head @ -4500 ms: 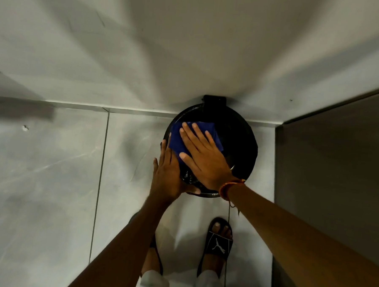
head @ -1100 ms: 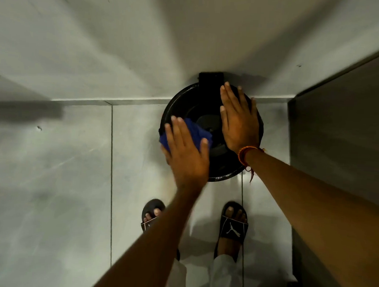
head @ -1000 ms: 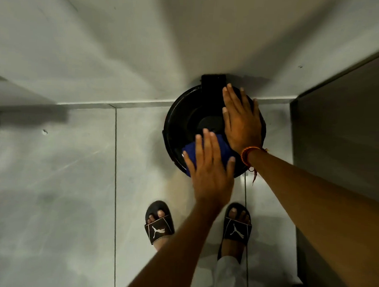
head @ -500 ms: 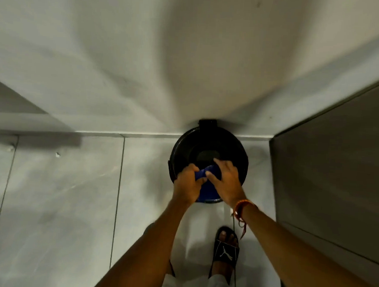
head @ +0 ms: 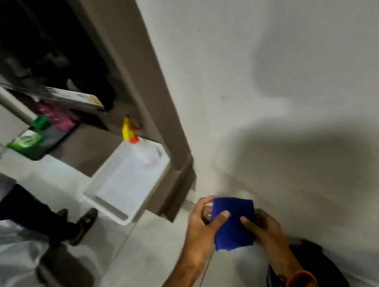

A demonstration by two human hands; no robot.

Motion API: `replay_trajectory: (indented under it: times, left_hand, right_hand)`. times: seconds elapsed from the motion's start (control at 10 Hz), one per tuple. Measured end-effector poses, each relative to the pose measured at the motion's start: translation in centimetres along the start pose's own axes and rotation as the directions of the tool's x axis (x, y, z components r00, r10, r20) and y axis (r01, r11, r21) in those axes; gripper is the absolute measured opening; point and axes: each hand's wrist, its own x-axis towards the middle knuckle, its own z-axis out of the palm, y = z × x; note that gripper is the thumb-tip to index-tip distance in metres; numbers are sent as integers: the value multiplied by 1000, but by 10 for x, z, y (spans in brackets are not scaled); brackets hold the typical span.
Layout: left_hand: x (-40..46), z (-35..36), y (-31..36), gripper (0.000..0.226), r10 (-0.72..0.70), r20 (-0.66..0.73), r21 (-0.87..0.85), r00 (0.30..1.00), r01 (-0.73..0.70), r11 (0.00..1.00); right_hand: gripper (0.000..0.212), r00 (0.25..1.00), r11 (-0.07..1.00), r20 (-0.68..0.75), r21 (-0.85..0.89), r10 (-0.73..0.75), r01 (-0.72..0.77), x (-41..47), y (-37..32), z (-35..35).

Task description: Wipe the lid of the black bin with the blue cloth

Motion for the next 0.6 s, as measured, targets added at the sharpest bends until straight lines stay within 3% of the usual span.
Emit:
replay_trajectory:
  times: [0.1,0.2,0.3,0.4,0.5,0.6]
  left_hand:
    - [18,-83,66,37,39,-172,-12,984,-42,999]
    - [47,-158,99,31,-16,-356,-3,934,16,1000]
    - [82,-215,112,25,-98,-443,50,891,134,990]
    - [103,-246,116,14,-169,-360,200,918,253,947]
    - [109,-248,116,9,-147,-273,441,951,260,859]
    - [104,-225,128,41,-46,-224,607,973,176,775]
  right_hand:
    - [27,998,994,29,-91,-50,53,5,-57,113]
    - [26,994,985,109,-173,3,16,14,-86,207]
    - [38,961,970,188,-173,201,-169,19,-102,271]
    - [40,928,932,215,-266,305,-245,18,-109,297]
    - [40,943,914,179,-349,281,-206,13,-116,286]
    - [44,973,880,66,-444,220,-168,-2,-141,251]
